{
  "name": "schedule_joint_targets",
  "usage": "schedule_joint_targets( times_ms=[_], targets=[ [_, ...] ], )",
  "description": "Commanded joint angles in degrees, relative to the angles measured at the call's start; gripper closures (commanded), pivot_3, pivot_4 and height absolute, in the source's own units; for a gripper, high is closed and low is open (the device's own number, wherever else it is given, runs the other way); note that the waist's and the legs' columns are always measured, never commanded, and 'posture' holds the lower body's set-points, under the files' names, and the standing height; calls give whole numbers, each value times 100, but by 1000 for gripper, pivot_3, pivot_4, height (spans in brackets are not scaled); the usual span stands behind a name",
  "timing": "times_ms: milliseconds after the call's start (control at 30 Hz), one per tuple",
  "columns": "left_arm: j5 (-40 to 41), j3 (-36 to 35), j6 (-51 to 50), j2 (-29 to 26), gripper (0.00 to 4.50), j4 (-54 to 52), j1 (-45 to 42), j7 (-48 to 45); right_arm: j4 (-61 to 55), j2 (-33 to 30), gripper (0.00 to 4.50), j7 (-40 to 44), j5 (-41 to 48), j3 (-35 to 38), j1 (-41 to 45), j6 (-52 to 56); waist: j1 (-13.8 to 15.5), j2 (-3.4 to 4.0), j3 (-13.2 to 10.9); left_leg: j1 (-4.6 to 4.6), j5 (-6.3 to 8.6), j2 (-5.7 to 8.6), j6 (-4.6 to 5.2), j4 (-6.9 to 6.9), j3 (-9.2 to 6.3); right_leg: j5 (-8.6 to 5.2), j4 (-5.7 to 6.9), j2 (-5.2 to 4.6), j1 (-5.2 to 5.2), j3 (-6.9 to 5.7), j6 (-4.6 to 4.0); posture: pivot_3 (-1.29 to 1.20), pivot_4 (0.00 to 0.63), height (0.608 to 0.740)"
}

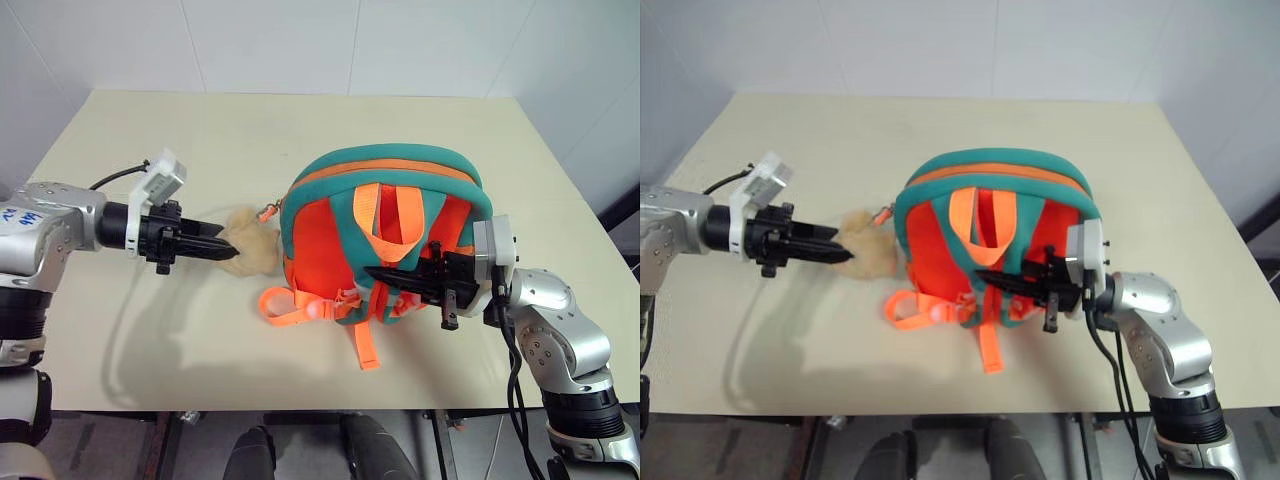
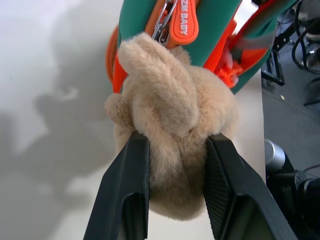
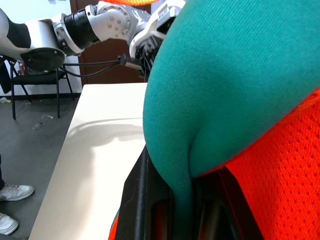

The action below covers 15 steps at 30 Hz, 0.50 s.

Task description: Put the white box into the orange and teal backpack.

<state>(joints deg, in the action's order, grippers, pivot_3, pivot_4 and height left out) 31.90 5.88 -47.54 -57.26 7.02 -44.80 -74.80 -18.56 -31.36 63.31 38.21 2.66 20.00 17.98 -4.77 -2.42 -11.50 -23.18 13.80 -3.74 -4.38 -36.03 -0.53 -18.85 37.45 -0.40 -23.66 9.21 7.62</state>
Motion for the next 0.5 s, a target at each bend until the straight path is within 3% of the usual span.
schedule_joint_targets(
  times_ms=[33, 500],
  targets=[
    [-355, 173, 349, 141, 3434, 246, 74, -85, -154, -87, 4458, 10, 127, 166, 50, -48, 3, 0, 0, 0, 0, 0, 0, -1, 0, 0, 1, 1, -1, -1, 0, 0, 150, 740],
    [-1581, 1029, 1224, 698, 3434, 1287, -227, -494, -70, -129, 4458, 2, 73, 114, 119, -4, 3, 0, 0, 0, 0, 0, 0, -6, 0, 0, 3, 0, 2, 0, 0, 0, 150, 740]
  ],
)
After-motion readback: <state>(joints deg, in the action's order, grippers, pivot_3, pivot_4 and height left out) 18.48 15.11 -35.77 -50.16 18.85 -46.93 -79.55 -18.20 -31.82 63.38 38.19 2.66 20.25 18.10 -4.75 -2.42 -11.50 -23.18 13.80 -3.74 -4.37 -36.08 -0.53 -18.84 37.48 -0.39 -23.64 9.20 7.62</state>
